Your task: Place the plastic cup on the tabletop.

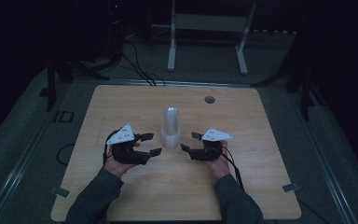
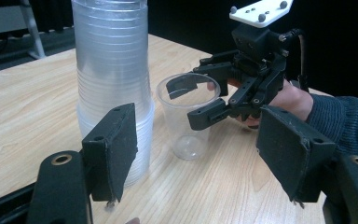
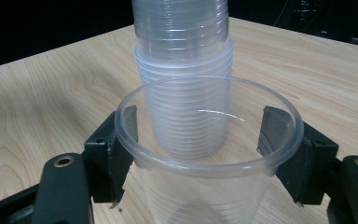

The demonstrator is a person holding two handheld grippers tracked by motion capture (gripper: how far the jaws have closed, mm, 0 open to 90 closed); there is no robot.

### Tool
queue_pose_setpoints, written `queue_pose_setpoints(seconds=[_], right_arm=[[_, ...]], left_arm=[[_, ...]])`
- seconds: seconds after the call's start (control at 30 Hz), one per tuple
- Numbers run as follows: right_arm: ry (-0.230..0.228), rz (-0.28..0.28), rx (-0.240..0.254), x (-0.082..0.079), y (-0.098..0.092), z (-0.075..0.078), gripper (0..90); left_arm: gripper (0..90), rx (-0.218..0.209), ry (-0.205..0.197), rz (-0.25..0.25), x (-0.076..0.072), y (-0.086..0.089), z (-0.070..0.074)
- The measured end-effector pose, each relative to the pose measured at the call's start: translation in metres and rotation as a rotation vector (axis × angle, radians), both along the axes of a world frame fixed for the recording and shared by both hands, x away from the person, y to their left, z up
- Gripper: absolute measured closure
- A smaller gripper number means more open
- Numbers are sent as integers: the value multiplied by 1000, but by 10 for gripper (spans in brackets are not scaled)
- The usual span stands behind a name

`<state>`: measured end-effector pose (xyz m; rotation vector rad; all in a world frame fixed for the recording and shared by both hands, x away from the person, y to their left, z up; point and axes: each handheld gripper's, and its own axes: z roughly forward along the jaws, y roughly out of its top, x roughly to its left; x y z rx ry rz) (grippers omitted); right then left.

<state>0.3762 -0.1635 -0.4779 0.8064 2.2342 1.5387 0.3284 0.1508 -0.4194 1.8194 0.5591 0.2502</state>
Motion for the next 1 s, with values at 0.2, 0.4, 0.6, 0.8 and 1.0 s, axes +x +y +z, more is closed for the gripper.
queue_pose_setpoints(seconds=[0.2, 0.4, 0.6, 0.8, 1.0], right_arm=[[-4, 2, -10, -3, -1, 0, 273], [-1, 3, -28, -5, -4, -1, 247], [8, -4, -37, -7, -6, -2, 197], [19, 0, -55, -8, -6, -2, 145], [27, 17, -69, -12, -5, -3, 126]], left_arm=[[292, 0, -2, 1, 0, 0, 0], [291, -1, 1, 0, 0, 0, 0], [291, -1, 1, -1, 0, 0, 0], [290, -2, 3, -2, 0, 0, 0], [290, -2, 4, -3, 0, 0, 0]])
